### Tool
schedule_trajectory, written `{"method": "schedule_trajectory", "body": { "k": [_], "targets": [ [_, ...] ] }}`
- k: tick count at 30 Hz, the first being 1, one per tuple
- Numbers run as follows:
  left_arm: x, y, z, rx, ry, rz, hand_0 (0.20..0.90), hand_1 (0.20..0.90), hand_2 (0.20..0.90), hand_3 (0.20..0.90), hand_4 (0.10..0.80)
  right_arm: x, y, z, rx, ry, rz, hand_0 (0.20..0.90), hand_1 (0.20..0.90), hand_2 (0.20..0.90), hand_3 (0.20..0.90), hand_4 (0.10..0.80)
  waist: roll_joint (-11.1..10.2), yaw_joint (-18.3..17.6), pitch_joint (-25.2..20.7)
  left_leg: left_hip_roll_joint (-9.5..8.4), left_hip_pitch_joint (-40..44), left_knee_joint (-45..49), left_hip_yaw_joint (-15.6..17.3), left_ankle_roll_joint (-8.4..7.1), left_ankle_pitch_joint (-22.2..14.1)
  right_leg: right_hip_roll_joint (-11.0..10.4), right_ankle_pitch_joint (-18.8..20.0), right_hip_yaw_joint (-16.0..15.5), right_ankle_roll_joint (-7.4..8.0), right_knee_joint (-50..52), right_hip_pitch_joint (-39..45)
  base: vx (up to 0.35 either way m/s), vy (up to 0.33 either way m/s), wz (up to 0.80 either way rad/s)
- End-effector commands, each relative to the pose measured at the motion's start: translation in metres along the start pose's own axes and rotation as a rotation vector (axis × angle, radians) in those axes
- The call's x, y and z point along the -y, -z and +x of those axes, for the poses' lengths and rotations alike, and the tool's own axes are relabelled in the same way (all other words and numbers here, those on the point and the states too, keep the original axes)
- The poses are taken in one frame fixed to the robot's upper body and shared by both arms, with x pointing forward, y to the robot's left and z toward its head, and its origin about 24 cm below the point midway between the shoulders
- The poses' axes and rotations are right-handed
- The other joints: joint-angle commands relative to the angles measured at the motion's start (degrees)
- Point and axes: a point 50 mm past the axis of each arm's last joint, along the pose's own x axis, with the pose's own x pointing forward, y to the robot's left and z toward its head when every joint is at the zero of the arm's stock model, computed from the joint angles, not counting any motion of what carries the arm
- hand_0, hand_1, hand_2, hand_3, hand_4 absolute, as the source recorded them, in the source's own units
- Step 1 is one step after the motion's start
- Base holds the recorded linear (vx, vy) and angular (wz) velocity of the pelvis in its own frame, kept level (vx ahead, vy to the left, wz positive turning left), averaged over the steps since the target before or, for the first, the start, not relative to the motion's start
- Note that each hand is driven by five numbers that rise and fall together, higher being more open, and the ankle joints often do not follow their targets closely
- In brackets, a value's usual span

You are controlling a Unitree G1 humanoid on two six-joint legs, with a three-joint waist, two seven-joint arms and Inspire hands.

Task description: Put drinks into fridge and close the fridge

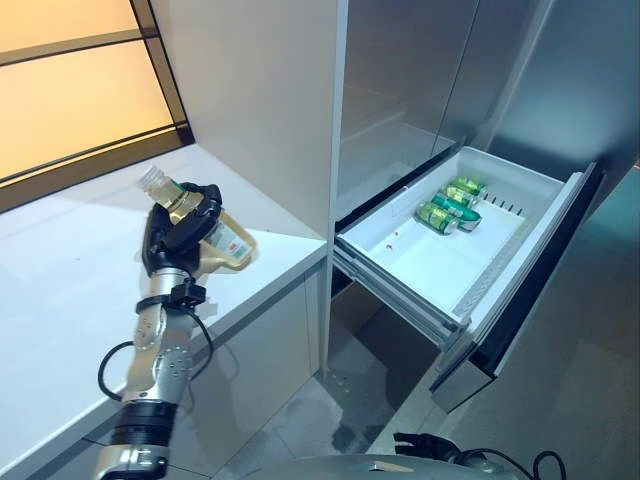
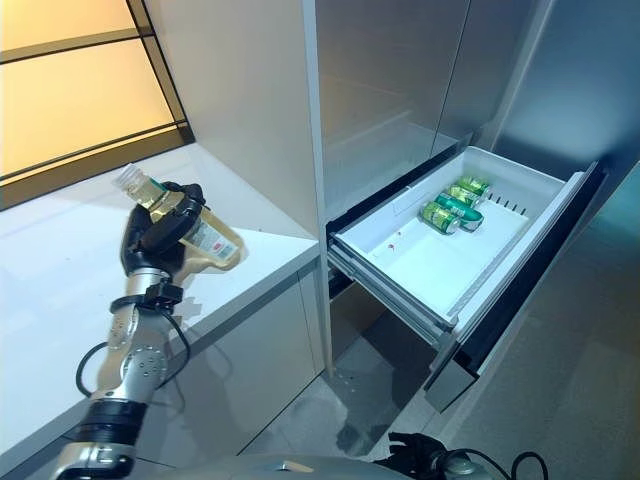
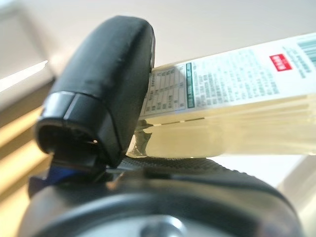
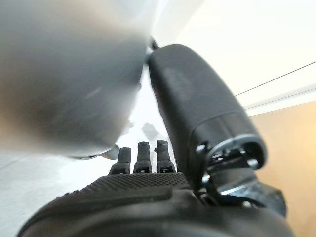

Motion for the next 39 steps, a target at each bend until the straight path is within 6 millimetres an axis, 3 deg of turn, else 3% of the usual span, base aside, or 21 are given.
{"method": "schedule_trajectory", "body": {
  "k": [1, 4, 5, 8, 16, 23, 30, 39],
  "targets": [
    [0.085, -0.063, 0.019, 0.353, 0.514, -0.181, 0.300, 0.300, 0.300, 0.200, 0.100, -0.016, -0.075, -0.001, 0.323, -0.061, -0.068, 0.900, 0.900, 0.900, 0.900, 0.800, 0.3, -0.6, -2.1, -2.41, 0.4, 0.3, 5.8, 2.36, -3.6, 0.9, -3.3, 5.0, -0.40, 2.7, 1.6, 0.000, 0.000, 0.00],
    [0.102, -0.069, 0.013, 0.407, 0.620, -0.139, 0.300, 0.300, 0.300, 0.200, 0.100, -0.033, -0.128, -0.027, 0.572, -0.124, -0.139, 0.900, 0.900, 0.900, 0.900, 0.800, 0.0, -1.8, -1.8, -2.49, 0.2, 0.3, 6.0, 2.31, -3.6, 0.9, -3.0, 5.4, -0.17, 2.4, 1.4, -0.041, -0.022, -0.04],
    [0.103, -0.070, 0.012, 0.415, 0.626, -0.127, 0.300, 0.300, 0.300, 0.200, 0.100, -0.034, -0.131, -0.030, 0.605, -0.131, -0.144, 0.900, 0.900, 0.900, 0.900, 0.800, 0.0, -1.9, -1.7, -2.49, 0.2, 0.3, 6.0, 2.31, -3.6, 0.9, -3.0, 5.4, -0.14, 2.3, 1.4, -0.038, -0.016, -0.02],
    [0.107, -0.079, 0.009, 0.496, 0.633, 0.047, 0.300, 0.300, 0.300, 0.200, 0.100, -0.038, -0.168, -0.064, 0.818, -0.180, -0.214, 0.900, 0.900, 0.900, 0.900, 0.800, -0.2, -3.0, -1.6, -2.43, 0.2, 0.3, 6.8, 2.14, -3.6, 1.0, -2.8, 5.9, 0.30, 2.2, 1.1, -0.036, -0.003, -0.07],
    [0.113, -0.072, 0.006, 0.447, 0.660, 0.130, 0.300, 0.300, 0.300, 0.200, 0.100, -0.031, -0.229, -0.141, 1.186, -0.211, -0.347, 0.900, 0.900, 0.900, 0.900, 0.800, -0.2, -4.0, -1.5, -2.40, 0.5, 0.3, 8.3, 2.37, -3.8, 1.0, -2.0, 7.1, 0.56, 1.4, 0.9, -0.015, 0.007, -0.09],
    [0.130, -0.064, 0.008, 0.415, 0.722, 0.253, 0.300, 0.300, 0.300, 0.200, 0.100, -0.039, -0.268, -0.210, 1.486, -0.184, -0.476, 0.900, 0.900, 0.900, 0.900, 0.800, -0.2, -4.4, -1.6, -2.33, 0.2, 0.3, 9.5, 2.72, -3.7, 1.0, -1.4, 8.3, 0.61, 1.5, 0.1, -0.017, 0.001, -0.13],
    [0.151, -0.048, 0.008, 0.333, 0.831, 0.286, 0.300, 0.300, 0.300, 0.200, 0.100, -0.057, -0.279, -0.226, 1.491, -0.354, -0.497, 0.900, 0.900, 0.900, 0.900, 0.800, -0.5, -4.9, -1.8, -2.29, 0.5, 0.3, 10.6, 2.80, -3.9, 1.0, -0.9, 8.9, 0.69, 1.0, 0.1, 0.000, -0.007, -0.10],
    [0.175, -0.033, 0.004, 0.296, 0.919, 0.261, 0.300, 0.300, 0.300, 0.200, 0.100, -0.077, -0.286, -0.223, 1.436, -0.464, -0.512, 0.900, 0.900, 0.900, 0.900, 0.800, -0.9, -5.3, -2.0, -2.32, 0.7, 0.3, 11.3, 2.92, -3.9, 1.1, -0.6, 9.3, 0.75, 0.9, 0.0, -0.001, -0.006, -0.06]
  ]
}}
